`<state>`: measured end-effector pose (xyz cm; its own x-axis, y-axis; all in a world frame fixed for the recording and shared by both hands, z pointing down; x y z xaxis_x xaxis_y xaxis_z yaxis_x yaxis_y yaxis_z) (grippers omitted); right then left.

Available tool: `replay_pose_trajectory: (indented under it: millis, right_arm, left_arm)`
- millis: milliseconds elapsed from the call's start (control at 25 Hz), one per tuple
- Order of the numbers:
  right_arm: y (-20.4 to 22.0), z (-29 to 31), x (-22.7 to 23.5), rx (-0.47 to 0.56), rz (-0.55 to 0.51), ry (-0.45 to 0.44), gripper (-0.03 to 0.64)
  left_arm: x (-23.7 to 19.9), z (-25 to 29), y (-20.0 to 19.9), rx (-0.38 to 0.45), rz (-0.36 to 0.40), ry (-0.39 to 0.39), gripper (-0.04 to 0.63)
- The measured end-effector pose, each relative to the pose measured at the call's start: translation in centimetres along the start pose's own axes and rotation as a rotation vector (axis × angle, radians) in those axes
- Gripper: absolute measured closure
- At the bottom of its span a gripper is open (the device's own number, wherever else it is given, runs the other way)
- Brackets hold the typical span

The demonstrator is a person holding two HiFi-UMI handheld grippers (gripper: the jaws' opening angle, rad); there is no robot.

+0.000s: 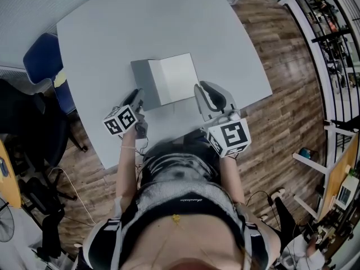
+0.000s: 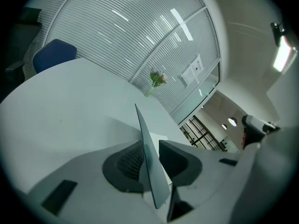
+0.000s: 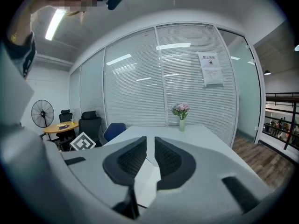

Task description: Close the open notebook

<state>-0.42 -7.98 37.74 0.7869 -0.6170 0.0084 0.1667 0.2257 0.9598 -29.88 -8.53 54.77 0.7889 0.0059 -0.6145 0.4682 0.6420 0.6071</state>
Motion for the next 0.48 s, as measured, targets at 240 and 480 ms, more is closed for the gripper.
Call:
replay_pose_trajectory:
  millis: [240,480]
  right_arm:
    - [0.0,-0.8,0.2,0.012,0.000,-0.001,0.561]
    - [0.2,-1.3,0.9,0.015,0.002,0.002,0.561]
  left_arm:
    - [1.0,0.3,0.4,-0.013,0.002,0.025,0.511]
    - [2.0,0.7,0.7,-0.022,0.019,0.006,0.538]
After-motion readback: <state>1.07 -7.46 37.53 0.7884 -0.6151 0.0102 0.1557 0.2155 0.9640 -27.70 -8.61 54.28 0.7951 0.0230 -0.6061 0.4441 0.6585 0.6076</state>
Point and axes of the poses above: the fingertips, and each gripper's own axes: z forward along the fingers, x to its right, y out of its underside, the point moved 10 cm from there along -z, backward along the fingers, and after that the axes turned 3 degrees about -z, right-handed, at the moved point
